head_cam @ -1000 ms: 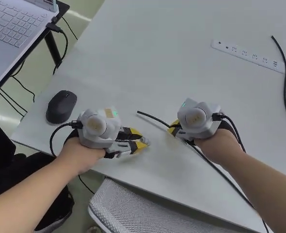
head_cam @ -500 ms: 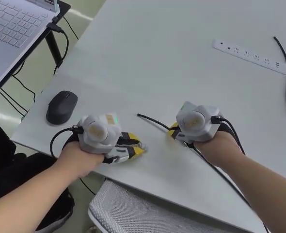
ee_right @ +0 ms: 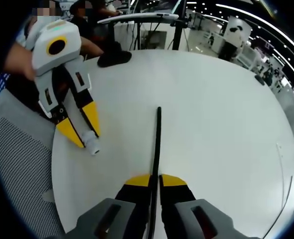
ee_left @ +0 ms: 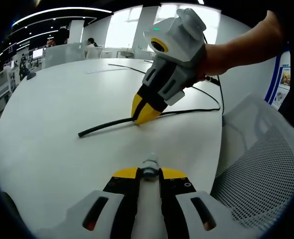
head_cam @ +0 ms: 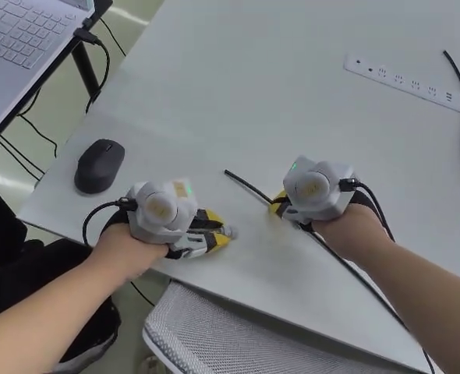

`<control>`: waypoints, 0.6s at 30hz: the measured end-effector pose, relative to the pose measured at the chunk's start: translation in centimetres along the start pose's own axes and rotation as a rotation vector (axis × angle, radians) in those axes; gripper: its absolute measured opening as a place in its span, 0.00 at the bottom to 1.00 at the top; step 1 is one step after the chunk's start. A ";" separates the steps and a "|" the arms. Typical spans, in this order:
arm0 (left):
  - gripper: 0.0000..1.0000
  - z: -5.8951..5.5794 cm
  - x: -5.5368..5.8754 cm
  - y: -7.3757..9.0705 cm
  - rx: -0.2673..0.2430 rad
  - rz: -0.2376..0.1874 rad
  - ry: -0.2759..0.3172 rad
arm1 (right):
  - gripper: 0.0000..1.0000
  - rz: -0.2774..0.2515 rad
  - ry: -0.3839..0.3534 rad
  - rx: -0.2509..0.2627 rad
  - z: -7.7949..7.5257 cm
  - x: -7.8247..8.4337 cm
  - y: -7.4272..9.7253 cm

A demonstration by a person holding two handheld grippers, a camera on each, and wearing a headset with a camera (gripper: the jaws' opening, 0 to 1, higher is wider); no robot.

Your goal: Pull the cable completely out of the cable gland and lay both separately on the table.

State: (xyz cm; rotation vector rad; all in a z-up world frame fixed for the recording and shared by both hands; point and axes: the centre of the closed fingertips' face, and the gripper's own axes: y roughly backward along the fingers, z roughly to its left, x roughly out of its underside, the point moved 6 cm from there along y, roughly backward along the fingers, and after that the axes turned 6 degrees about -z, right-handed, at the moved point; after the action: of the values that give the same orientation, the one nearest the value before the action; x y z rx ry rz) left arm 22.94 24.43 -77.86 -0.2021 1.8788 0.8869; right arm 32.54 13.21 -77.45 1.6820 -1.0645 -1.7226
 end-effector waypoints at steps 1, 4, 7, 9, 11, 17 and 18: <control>0.16 0.0 0.0 0.0 -0.001 0.000 -0.002 | 0.02 0.000 0.000 0.002 0.0 0.0 0.0; 0.17 0.0 0.0 0.1 -0.004 -0.001 -0.002 | 0.03 0.001 0.001 0.007 0.0 0.0 0.1; 0.18 0.1 0.1 0.0 -0.006 -0.003 0.001 | 0.05 0.000 0.005 0.011 -0.1 0.0 0.0; 0.19 0.1 0.1 0.0 -0.006 -0.004 0.004 | 0.06 0.000 0.005 0.015 -0.2 0.0 0.1; 0.19 0.1 0.2 0.0 -0.008 -0.002 0.002 | 0.09 0.000 0.000 0.023 -0.3 0.0 0.1; 0.22 0.0 0.2 0.1 -0.015 0.002 0.002 | 0.13 -0.040 -0.022 0.047 -0.5 -0.6 0.7; 0.22 0.0 0.2 0.2 -0.017 0.004 0.002 | 0.14 -0.043 -0.023 0.050 -0.5 -0.7 0.9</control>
State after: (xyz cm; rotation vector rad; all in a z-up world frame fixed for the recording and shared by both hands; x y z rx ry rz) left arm 22.76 24.60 -77.90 -0.2101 1.8742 0.9061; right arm 33.02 13.22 -76.28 1.7321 -1.0979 -1.7597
